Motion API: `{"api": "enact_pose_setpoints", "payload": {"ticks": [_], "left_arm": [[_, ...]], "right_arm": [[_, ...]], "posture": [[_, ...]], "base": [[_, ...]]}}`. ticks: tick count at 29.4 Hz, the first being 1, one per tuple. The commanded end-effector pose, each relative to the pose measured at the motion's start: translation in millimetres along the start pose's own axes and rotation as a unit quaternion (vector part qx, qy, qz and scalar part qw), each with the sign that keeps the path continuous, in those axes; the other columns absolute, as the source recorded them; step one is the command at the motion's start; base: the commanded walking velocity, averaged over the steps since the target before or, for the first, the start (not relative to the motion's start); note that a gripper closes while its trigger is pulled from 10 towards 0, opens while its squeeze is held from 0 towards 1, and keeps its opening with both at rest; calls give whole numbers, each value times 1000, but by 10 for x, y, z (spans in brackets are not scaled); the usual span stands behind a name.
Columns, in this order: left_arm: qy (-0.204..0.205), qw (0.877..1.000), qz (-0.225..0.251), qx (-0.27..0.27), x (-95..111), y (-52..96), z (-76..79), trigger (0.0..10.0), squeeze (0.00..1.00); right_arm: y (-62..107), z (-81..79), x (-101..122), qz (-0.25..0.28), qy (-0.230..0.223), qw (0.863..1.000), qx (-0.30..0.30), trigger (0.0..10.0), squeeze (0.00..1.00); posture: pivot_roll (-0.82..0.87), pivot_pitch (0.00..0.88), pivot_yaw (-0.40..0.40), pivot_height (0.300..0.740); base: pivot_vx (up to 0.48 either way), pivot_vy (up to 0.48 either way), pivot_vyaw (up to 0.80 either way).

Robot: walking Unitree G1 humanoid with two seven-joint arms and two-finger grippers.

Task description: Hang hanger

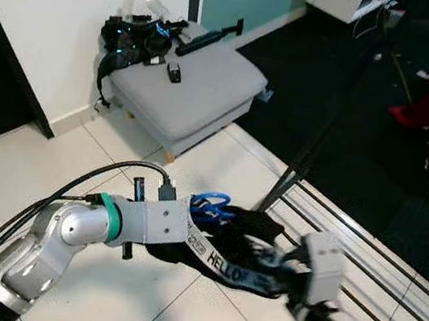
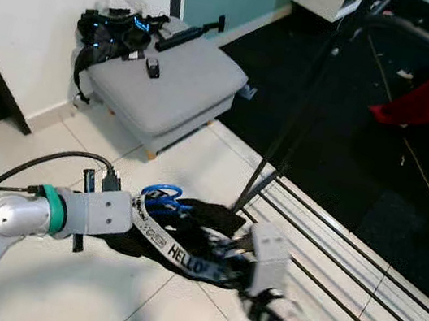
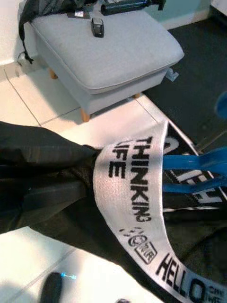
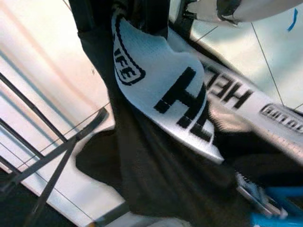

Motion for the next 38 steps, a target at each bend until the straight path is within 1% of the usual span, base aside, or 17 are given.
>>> {"api": "enact_pose_setpoints", "payload": {"ticks": [1,2,4,5,7,10,15,19,22,26,28,30,31,35,36,37,38], "left_arm": [[35,999,8,16,67,-30,-39,10000,0],[35,999,8,16,67,-30,-39,10000,0],[76,996,32,29,208,-81,-96,10000,0],[76,996,32,29,208,-81,-96,10000,0],[111,992,59,26,338,-89,-108,10000,0],[121,990,66,24,373,-86,-107,10000,0],[136,986,91,25,519,-91,-88,10000,0],[137,986,90,29,537,-80,-90,10000,0],[145,985,86,37,521,-69,-115,10000,0],[148,985,86,38,525,-66,-121,10000,0],[149,984,84,39,515,-68,-128,10000,0],[149,984,84,39,515,-68,-128,10000,0],[149,985,81,40,502,-72,-136,10000,0],[146,985,83,40,514,-86,-151,10000,0],[145,985,84,39,523,-94,-158,10000,0],[145,985,84,39,523,-94,-158,10000,0],[144,985,85,38,528,-100,-161,10000,0]], "right_arm": [[-10,-113,-148,-21,4,1000,8,0,0],[-10,-113,-148,-21,4,1000,8,0,0],[-92,-368,-212,-22,8,999,37,0,0],[-92,-368,-212,-22,8,999,37,0,0],[-198,-592,-144,-1,16,998,65,0,0],[-231,-648,-109,8,20,997,72,0,0],[-459,-898,269,67,25,991,112,0,0],[-478,-932,299,68,32,989,123,0,0],[-364,-997,56,25,48,983,176,0,0],[-296,-981,-201,-16,71,980,186,0,0],[-226,-929,-440,-52,103,975,192,0,0],[-226,-929,-440,-52,103,975,192,0,0],[-158,-880,-593,-73,132,968,199,0,0],[-172,-721,-587,-67,146,974,163,0,0],[-220,-592,-493,-44,154,979,123,10000,0],[-220,-592,-493,-44,154,979,123,10000,0],[-255,-472,-378,-18,158,984,86,10000,0]], "posture": [[-238,284,90,740],[-238,284,90,740],[-240,282,94,740],[-240,282,94,740],[-237,276,101,740],[-237,276,101,740],[-224,268,89,740],[-218,267,79,740],[-215,270,71,740],[-215,270,71,740],[-223,272,71,740],[-223,272,71,740],[-223,272,71,740],[-229,273,77,740],[-238,273,85,740],[-238,273,85,740],[-242,272,87,740]], "base": [[0,0,0],[0,0,0],[0,0,0],[0,0,0],[0,0,0],[0,0,0],[0,0,0],[0,0,0],[0,0,0],[0,0,0],[0,0,0],[0,0,0],[0,0,0],[0,0,0],[0,0,0],[0,0,0],[0,0,0]]}}
Point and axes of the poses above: a point about 5 cm out from each wrist's last joint towards the gripper, its own y axis pointing back from the gripper into the wrist, its own x axis along the axis of the wrist's last joint, z = x × y, the point moved 4 cm from there along -y, pointing out of the wrist towards the gripper, and after that the axes turned 10 degrees about -y, right-handed, at the moved point
